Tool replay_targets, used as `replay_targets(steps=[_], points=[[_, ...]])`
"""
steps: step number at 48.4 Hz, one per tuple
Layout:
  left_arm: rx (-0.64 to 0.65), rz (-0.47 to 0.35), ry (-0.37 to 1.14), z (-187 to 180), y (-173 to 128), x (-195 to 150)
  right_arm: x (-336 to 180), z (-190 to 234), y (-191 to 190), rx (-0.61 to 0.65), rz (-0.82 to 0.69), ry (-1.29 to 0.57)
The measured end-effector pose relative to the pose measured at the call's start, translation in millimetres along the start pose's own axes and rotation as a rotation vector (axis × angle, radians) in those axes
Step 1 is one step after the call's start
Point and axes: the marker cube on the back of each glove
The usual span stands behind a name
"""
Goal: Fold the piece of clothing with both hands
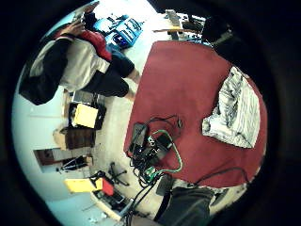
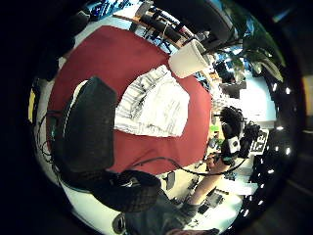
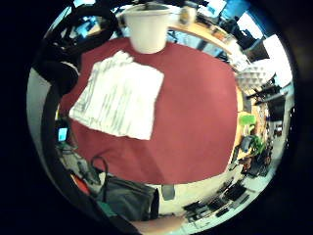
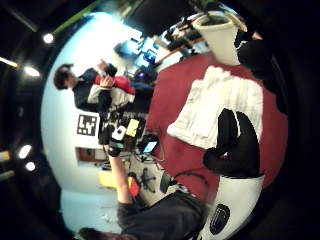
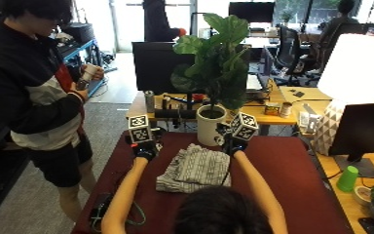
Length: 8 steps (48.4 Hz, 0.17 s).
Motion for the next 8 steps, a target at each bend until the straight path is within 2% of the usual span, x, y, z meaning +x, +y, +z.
replay_targets(steps=[4, 8], points=[[0.007, 0.004, 0.009, -1, -8, 4, 21, -23, 13, -0.014, 0.131, 0.033], [-0.001, 0.007, 0.022, 1, -13, 9, 13, -51, 45, -0.074, 0.269, 0.063]])
